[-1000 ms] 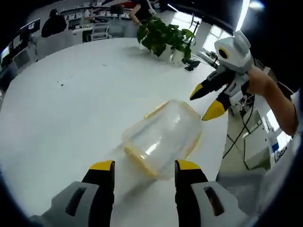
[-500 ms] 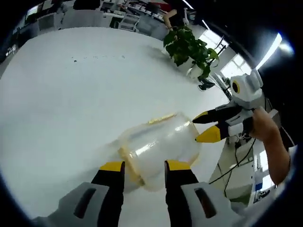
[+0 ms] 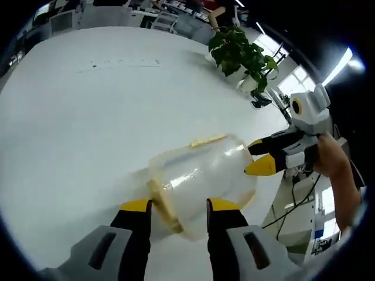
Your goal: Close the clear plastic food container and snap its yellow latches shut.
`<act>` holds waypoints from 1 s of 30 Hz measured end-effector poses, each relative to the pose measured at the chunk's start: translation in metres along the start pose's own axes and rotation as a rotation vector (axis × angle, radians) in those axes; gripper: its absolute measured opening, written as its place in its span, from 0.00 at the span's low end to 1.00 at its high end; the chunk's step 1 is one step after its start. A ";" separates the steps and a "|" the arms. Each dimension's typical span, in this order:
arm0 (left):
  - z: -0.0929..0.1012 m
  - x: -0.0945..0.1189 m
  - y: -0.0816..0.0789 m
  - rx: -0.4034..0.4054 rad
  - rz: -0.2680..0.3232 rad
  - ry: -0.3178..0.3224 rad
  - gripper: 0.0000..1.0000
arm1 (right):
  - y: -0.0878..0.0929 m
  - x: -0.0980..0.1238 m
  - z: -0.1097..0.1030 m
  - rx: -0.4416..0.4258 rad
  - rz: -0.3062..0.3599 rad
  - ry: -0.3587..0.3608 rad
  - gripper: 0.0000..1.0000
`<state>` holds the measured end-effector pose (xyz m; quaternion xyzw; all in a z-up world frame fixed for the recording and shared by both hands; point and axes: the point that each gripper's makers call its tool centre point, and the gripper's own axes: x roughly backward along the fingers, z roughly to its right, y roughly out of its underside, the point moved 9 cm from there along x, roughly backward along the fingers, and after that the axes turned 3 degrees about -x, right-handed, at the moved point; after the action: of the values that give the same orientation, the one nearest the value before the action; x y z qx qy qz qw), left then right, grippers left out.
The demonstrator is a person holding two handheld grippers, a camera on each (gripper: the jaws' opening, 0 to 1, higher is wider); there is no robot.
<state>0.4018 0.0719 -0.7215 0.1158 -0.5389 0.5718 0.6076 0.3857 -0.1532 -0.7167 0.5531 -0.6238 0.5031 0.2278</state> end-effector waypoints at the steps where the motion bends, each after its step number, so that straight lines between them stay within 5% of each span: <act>1: 0.000 0.000 0.000 0.000 -0.002 0.001 0.36 | 0.000 0.000 0.000 -0.007 -0.001 0.002 0.39; 12: 0.005 -0.007 0.003 0.001 0.014 0.001 0.29 | -0.004 -0.003 0.000 0.004 -0.019 0.001 0.34; 13: 0.007 -0.009 0.001 -0.014 0.018 -0.020 0.29 | -0.011 -0.009 0.001 0.033 0.030 -0.071 0.32; 14: 0.011 -0.010 0.000 0.008 0.023 -0.018 0.29 | -0.004 0.000 0.002 -0.050 -0.057 -0.045 0.32; 15: 0.015 -0.010 -0.002 -0.027 0.016 -0.031 0.28 | -0.010 -0.001 0.005 -0.038 -0.013 -0.044 0.32; 20: 0.013 -0.013 -0.005 -0.008 0.004 -0.005 0.29 | -0.009 -0.001 -0.003 -0.003 -0.034 0.008 0.35; 30: 0.010 -0.010 -0.003 0.004 -0.006 0.011 0.32 | -0.004 -0.003 0.001 0.013 -0.010 -0.017 0.38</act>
<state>0.4016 0.0578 -0.7236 0.1154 -0.5341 0.5715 0.6122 0.3906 -0.1524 -0.7185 0.5620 -0.6197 0.5012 0.2212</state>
